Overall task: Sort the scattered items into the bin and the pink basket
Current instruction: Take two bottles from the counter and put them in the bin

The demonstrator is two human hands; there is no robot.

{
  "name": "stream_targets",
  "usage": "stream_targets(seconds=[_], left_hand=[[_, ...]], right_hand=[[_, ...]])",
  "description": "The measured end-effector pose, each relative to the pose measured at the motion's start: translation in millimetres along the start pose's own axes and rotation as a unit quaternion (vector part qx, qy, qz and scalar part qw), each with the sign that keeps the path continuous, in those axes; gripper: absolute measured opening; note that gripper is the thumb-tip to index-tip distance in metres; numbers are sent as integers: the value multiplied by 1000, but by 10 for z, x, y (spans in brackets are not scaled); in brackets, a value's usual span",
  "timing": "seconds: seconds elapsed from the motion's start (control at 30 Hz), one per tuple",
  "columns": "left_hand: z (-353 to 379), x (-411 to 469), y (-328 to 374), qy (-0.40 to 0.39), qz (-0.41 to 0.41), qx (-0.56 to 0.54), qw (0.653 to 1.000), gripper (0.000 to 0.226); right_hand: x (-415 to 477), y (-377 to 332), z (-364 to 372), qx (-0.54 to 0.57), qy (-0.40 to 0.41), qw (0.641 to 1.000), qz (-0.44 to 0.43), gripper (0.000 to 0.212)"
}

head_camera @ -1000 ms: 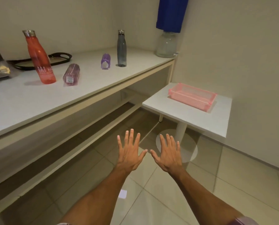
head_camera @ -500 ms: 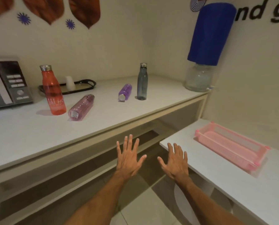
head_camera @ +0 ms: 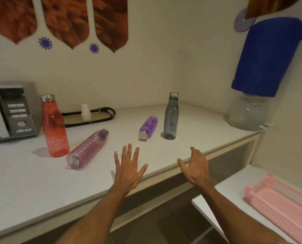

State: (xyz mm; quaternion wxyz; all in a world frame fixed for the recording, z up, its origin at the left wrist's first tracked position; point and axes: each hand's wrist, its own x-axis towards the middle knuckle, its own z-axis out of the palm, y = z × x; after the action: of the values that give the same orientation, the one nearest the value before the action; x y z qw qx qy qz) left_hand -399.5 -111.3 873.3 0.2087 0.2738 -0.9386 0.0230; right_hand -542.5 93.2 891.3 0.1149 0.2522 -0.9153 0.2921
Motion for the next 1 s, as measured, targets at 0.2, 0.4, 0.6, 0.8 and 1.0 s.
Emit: stream_targets(seconds=[0.2,0.4,0.6,0.8,1.0], left_hand=[[64,697,-120,18,-9,9,1000,79],[270,1266,-148,24,-25,7,999,77],[454,1941,21,7,-63,1,998,80],[623,2554,312,18,-73,-10,997,82],[788,2854,521,0,-83,-21,996,82]], right_hand=[[857,-212,115,16,11,1000,-15,79],[1637,-202,351,81,14,996,-30,92],[2408,-67,656,158,-6,987,-9,108],[2880,-7,935,243,-11,970,-26,113],[3063,29,1101,295,-23,952,-72,112]])
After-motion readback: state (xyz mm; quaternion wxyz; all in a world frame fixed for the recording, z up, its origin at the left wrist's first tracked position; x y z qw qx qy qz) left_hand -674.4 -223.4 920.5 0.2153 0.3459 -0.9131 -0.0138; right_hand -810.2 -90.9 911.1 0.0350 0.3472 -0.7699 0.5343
